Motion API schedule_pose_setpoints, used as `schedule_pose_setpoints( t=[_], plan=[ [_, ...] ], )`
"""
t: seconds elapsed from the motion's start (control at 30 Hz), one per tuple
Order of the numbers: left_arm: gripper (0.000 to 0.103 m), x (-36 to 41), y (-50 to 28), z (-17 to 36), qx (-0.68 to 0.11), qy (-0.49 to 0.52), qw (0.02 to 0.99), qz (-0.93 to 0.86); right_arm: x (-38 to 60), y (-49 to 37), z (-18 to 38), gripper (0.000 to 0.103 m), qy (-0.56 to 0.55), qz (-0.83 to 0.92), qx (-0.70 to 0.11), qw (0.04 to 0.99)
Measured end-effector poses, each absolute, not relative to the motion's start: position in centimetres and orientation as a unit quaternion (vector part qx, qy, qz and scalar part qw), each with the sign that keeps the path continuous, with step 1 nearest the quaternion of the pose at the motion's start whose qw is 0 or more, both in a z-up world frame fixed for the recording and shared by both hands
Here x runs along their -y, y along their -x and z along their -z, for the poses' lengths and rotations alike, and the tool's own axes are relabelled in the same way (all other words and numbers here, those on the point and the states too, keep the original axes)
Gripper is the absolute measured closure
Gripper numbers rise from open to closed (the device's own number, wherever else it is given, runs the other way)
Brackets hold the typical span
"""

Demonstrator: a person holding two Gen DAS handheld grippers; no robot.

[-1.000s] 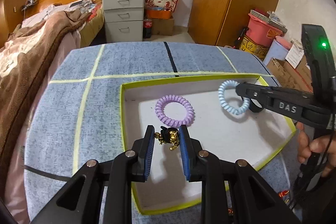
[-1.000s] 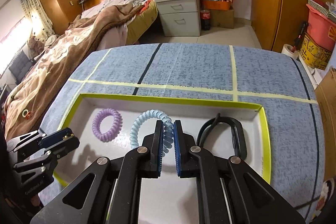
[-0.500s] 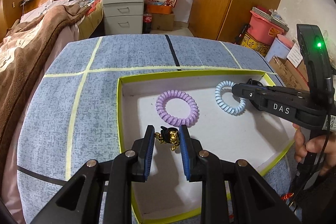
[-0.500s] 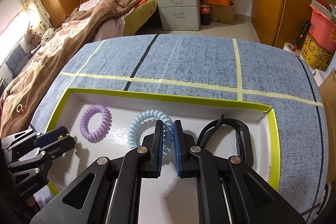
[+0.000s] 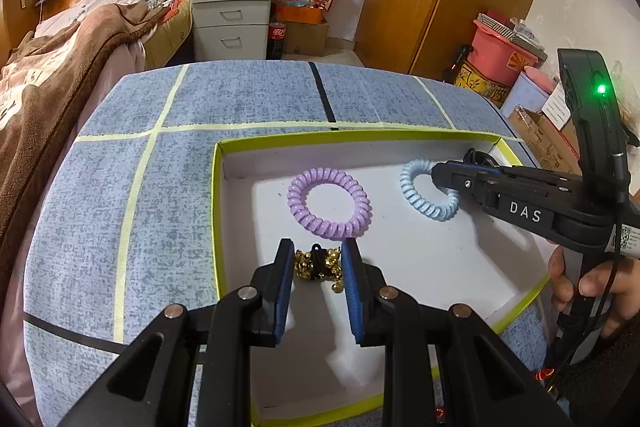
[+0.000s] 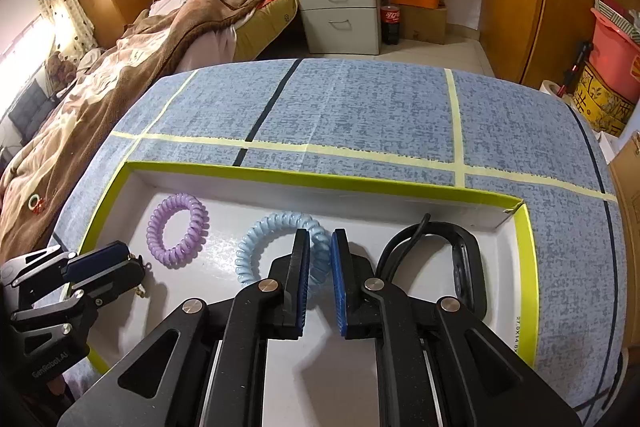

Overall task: Organize jewelry
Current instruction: 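Open the left tool releasing the gold charm while the right tool releases the blue hair tie, then move both tools back over the jewelry pile beside the box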

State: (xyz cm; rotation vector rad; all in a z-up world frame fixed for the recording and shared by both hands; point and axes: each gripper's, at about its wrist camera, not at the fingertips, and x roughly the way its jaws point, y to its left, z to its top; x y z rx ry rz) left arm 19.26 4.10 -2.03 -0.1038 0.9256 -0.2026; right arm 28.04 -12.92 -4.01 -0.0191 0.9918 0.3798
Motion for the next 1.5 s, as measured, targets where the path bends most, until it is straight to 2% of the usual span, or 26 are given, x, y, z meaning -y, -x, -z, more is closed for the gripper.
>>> schedule_pose_setpoints(
  t=[0.17,0.3,0.4,0.53,0.97,1.0,1.07,1.5],
  plan=[
    [0.077,-4.1,-19.2,2.0,-0.445,0.054,0.888,0.099,12.9,-28.0,4.0,0.085,0.006,-0.182,-0.472,0.862],
    [0.065,-4.1,-18.8,1.6,-0.438,0.052,0.892,0.099,13.0,-27.8,3.8,0.077,0.003,-0.188,-0.468,0.863],
    [0.064,-4.3,-18.6,1.4,-0.438,0.056,0.892,0.1,12.9,-27.3,3.3,0.076,0.001,-0.19,-0.461,0.867],
    [0.057,-4.3,-17.6,0.6,-0.43,0.06,0.894,0.105,13.3,-26.5,2.4,0.076,-0.011,-0.194,-0.449,0.872],
    [0.05,-4.8,-12.0,-2.4,-0.395,0.073,0.91,0.104,15.5,-20.2,-1.0,0.074,-0.022,-0.195,-0.409,0.891],
    [0.05,-4.9,-11.5,-2.6,-0.392,0.073,0.911,0.102,15.6,-19.6,-1.1,0.071,-0.022,-0.195,-0.407,0.892],
    [0.05,-5.2,-10.4,-2.6,-0.389,0.076,0.913,0.101,15.9,-18.4,-1.3,0.046,-0.02,-0.198,-0.403,0.893],
    [0.049,-5.8,-5.5,-1.7,-0.38,0.094,0.915,0.094,17.5,-11.3,0.2,0.046,-0.019,-0.195,-0.405,0.893]
  ],
)
